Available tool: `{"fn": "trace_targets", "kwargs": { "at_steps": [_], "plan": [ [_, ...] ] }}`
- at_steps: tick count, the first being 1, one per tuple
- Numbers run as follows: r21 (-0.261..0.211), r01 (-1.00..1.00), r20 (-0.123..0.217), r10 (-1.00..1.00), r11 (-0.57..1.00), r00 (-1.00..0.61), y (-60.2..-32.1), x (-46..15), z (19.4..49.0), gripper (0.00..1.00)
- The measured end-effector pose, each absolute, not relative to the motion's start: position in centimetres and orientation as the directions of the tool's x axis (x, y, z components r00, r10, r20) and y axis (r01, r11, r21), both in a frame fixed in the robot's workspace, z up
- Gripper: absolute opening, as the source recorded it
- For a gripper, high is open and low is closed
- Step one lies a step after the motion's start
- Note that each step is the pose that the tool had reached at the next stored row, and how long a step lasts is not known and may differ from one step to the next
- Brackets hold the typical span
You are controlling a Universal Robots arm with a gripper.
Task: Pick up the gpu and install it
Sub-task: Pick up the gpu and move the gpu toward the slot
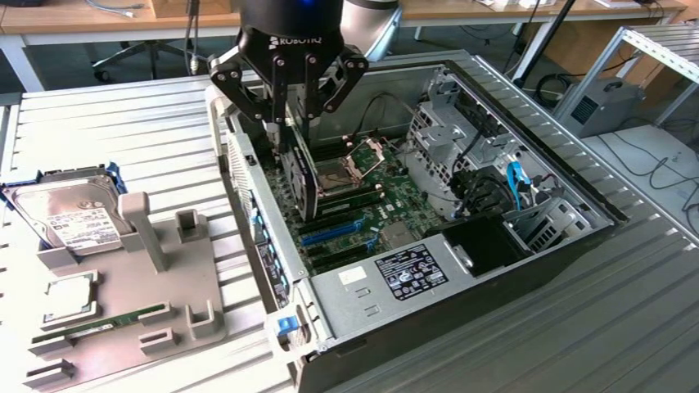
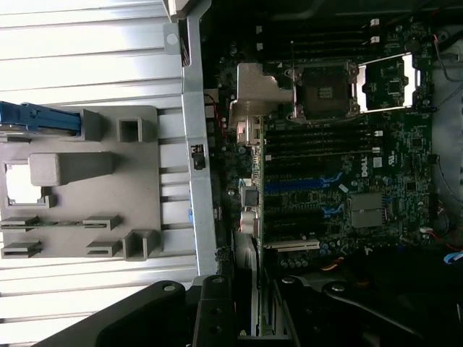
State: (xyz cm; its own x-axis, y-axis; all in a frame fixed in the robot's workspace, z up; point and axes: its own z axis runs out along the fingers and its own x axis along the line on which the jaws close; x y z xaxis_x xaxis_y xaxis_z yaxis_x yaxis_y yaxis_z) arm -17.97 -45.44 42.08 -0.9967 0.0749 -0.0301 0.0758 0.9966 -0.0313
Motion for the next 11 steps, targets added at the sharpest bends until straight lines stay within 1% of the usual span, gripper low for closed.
{"fn": "trace_targets", "kwargs": {
  "at_steps": [11],
  "plan": [
    [-0.035, 0.076, -0.03, 0.075, 0.997, -0.997, -45.43, -17.68, 42.08, 0.26]
  ]
}}
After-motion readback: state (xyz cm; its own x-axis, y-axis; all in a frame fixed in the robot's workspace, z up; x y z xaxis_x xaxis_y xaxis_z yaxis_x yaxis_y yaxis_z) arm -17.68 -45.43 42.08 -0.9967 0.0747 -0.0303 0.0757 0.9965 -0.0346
